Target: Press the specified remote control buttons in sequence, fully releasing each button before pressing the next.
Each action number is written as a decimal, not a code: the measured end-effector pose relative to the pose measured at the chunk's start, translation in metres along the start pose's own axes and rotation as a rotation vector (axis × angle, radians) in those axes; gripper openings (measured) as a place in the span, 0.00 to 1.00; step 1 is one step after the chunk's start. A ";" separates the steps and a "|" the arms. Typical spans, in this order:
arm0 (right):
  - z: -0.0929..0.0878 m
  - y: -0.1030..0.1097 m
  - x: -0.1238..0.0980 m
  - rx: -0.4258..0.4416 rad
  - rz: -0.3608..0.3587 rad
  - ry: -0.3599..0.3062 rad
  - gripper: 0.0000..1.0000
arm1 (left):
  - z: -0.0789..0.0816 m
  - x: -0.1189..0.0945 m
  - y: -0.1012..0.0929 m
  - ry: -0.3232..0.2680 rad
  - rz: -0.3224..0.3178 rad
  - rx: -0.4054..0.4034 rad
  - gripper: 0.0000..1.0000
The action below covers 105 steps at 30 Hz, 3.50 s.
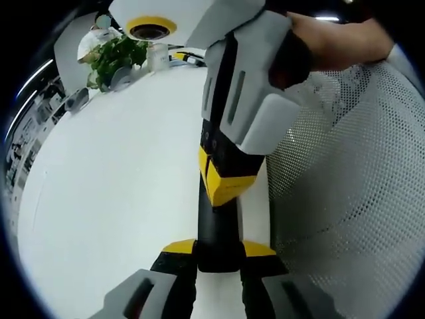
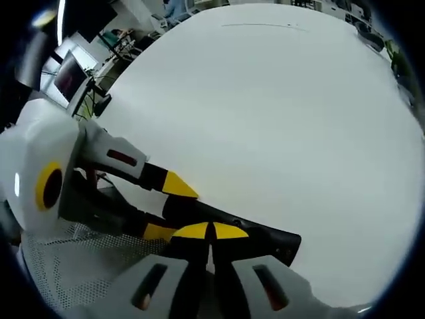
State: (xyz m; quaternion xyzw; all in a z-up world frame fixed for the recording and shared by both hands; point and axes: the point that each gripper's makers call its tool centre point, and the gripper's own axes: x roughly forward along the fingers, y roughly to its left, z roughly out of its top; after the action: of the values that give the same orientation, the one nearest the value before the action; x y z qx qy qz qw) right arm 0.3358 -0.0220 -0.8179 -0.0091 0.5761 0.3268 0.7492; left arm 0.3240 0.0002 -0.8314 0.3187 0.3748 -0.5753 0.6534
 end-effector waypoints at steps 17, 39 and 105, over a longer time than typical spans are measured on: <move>-0.003 0.005 0.006 -0.038 0.006 0.019 0.00 | 0.000 0.000 0.000 0.008 0.003 0.002 0.24; -0.002 0.004 0.005 0.034 0.015 0.032 0.00 | 0.001 0.000 0.000 0.018 0.028 -0.044 0.24; 0.034 -0.057 -0.262 -0.233 -0.441 -1.059 1.00 | 0.002 0.002 0.001 0.065 0.082 -0.144 0.23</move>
State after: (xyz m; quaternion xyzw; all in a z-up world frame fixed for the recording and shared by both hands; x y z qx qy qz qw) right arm 0.3613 -0.1791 -0.5992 -0.0465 0.0680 0.1846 0.9794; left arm 0.3251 -0.0026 -0.8314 0.3044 0.4227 -0.5090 0.6853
